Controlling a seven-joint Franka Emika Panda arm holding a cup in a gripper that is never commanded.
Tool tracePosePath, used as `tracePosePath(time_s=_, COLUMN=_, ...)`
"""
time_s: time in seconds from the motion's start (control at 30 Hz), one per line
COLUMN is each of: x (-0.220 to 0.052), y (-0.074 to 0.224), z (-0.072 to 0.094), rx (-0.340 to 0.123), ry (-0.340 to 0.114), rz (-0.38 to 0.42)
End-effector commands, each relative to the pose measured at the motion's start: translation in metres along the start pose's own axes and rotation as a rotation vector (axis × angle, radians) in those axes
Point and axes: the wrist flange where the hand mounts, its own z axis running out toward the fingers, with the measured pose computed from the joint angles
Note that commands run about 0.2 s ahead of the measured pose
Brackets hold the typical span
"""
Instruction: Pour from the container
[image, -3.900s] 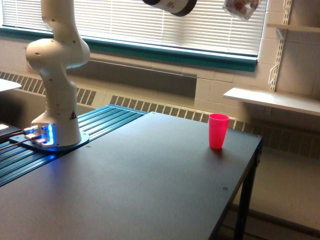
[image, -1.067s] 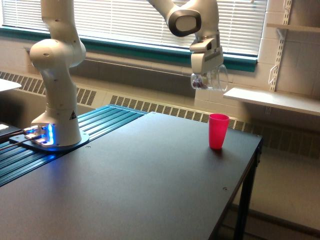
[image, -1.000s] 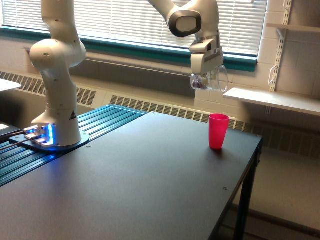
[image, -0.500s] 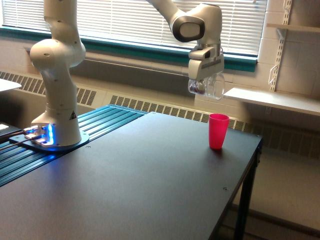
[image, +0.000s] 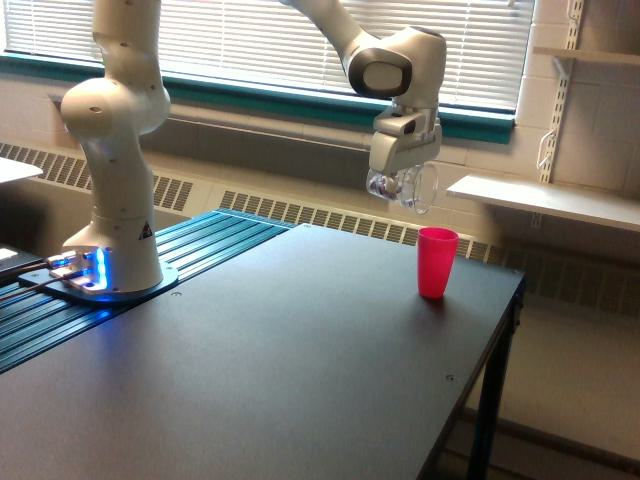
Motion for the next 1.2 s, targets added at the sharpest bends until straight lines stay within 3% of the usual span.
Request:
tracePosePath(time_s=0.03, x=0.009, y=-0.007, z=-0.002, rx=-0.01, ry=-0.014, rz=0.04)
tracePosePath(time_s=0.53, x=0.017, y=-0.021, z=0.003, rx=-0.107, ry=-0.087, rz=0.09)
tracePosePath(time_s=0.83, x=0.012, y=-0.033, z=0.002, rx=-0.13, ry=-0.118, rz=0.091)
tracePosePath(time_s=1.2, x=0.007, y=-0.038, z=0.011, rx=-0.18, ry=-0.148, rz=0.104)
